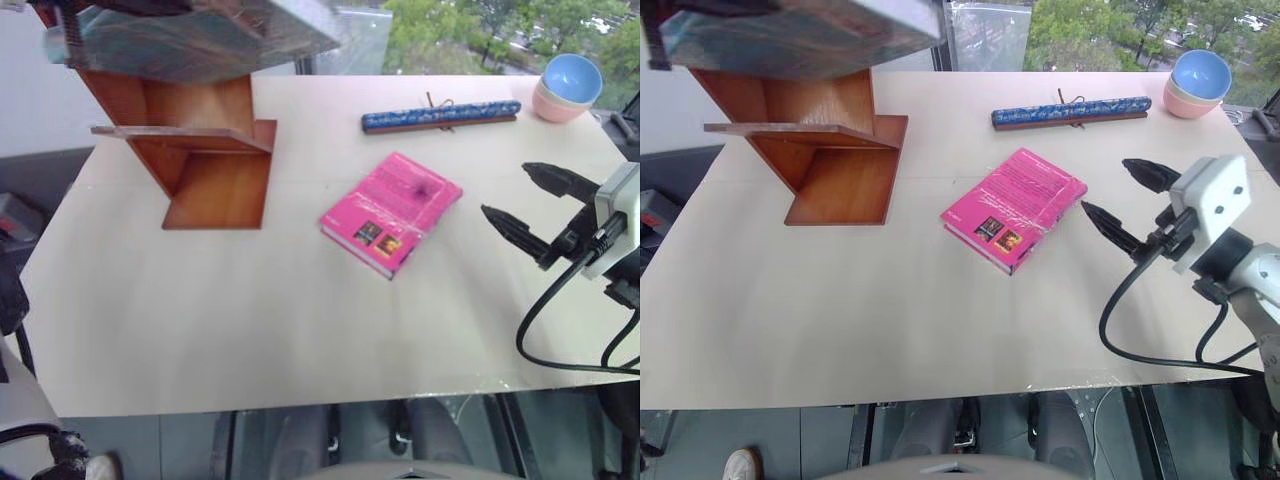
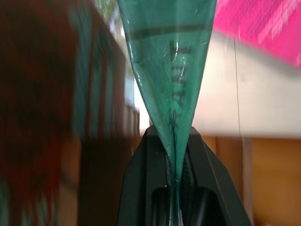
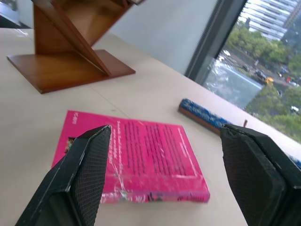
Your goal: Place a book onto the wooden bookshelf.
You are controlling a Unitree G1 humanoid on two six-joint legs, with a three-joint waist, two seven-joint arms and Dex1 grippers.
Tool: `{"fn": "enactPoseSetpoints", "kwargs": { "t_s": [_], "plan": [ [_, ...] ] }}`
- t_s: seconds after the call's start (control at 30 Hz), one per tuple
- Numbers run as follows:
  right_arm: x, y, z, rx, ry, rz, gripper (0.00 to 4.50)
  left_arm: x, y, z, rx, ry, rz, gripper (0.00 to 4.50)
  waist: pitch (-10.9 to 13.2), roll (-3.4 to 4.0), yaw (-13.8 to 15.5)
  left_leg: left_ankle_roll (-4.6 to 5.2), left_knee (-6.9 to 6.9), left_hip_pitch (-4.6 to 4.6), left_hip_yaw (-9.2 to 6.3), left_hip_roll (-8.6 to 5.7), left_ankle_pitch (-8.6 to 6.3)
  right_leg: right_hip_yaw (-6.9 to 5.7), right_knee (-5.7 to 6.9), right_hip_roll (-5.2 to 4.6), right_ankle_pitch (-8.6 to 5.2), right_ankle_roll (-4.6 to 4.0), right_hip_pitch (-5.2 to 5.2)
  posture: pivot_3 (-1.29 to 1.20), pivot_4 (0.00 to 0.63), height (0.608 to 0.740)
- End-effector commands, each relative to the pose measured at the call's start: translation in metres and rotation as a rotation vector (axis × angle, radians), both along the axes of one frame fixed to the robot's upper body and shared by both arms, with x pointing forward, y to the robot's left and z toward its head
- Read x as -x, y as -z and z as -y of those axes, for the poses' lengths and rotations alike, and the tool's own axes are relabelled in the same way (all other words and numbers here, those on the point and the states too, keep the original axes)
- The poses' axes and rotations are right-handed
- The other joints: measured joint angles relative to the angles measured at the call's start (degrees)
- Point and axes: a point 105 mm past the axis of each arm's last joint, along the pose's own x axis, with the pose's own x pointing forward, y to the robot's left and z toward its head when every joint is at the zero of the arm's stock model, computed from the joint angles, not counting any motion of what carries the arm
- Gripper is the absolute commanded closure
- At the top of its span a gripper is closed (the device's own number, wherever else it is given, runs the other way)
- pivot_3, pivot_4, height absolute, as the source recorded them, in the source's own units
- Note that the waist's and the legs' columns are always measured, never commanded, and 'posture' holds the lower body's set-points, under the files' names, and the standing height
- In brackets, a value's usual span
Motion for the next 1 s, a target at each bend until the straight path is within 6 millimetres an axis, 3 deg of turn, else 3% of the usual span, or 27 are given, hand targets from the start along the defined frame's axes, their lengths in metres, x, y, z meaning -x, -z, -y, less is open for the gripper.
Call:
{"fn": "enactPoseSetpoints", "kwargs": {
  "t_s": [0.03, 0.23, 0.37, 0.6, 0.7, 0.8, 1.0],
  "plan": [
    [0.002, -0.013, -0.007, 0.009, -0.042, 0.062, 0.70, -0.007, 0.011, -0.025, -0.049, -0.151, -0.034, 4.45, 0.0, 0.01, -0.1, 0.00, 0.03, 0.03, 0.02, 0.01, 0.00, 0.04, 0.06, 0.00, 0.00, 0.00, 0.00, 0.00, 0.150, 0.738],
    [0.002, -0.018, -0.023, 0.034, -0.116, 0.070, 0.70, -0.024, 0.047, -0.027, -0.076, -0.186, -0.116, 4.45, 0.1, -0.10, -1.5, 0.00, 0.09, 0.10, 0.37, 0.08, 0.01, 0.46, 0.62, 0.04, -0.01, -0.03, -0.32, 0.00, 0.150, 0.738],
    [0.001, -0.024, -0.035, 0.036, -0.165, 0.085, 0.70, -0.033, 0.061, -0.029, -0.118, -0.184, -0.121, 4.45, 0.1, -0.03, -1.6, -0.02, 0.09, 0.22, 0.62, 0.10, 0.03, 0.69, 0.84, 0.03, -0.03, -0.07, -0.44, 0.00, 0.150, 0.738],
    [0.007, -0.027, -0.048, 0.018, -0.225, 0.081, 0.70, -0.026, 0.072, -0.018, -0.096, -0.115, -0.191, 4.45, 0.1, -0.02, -1.4, -0.05, 0.22, 0.29, 0.67, 0.13, 0.05, 0.74, 1.07, 0.01, -0.03, -0.10, -0.44, 0.00, 0.150, 0.738],
    [0.009, -0.029, -0.048, 0.011, -0.235, 0.081, 0.70, -0.022, 0.077, -0.023, -0.091, -0.135, -0.225, 4.45, 0.1, -0.02, -1.4, -0.05, 0.24, 0.25, 0.67, 0.13, 0.05, 0.75, 1.06, 0.01, -0.02, -0.08, -0.45, 0.00, 0.150, 0.738],
    [0.010, -0.032, -0.049, -0.010, -0.253, 0.081, 0.70, -0.021, 0.075, -0.023, -0.050, -0.150, -0.226, 3.40, 0.1, -0.06, -1.6, -0.04, 0.26, 0.25, 0.72, 0.13, 0.05, 0.78, 1.03, 0.02, -0.03, -0.08, -0.46, 0.00, 0.150, 0.738],
    [0.008, -0.036, -0.051, -0.027, -0.281, 0.084, 0.70, -0.018, 0.066, -0.015, -0.010, -0.126, -0.199, 0.67, 0.2, -0.29, -1.4, 0.02, 0.26, 0.06, 0.72, 0.12, 0.01, 0.76, 0.90, 0.02, -0.03, -0.07, -0.57, 0.00, 0.150, 0.738]
  ]
}}
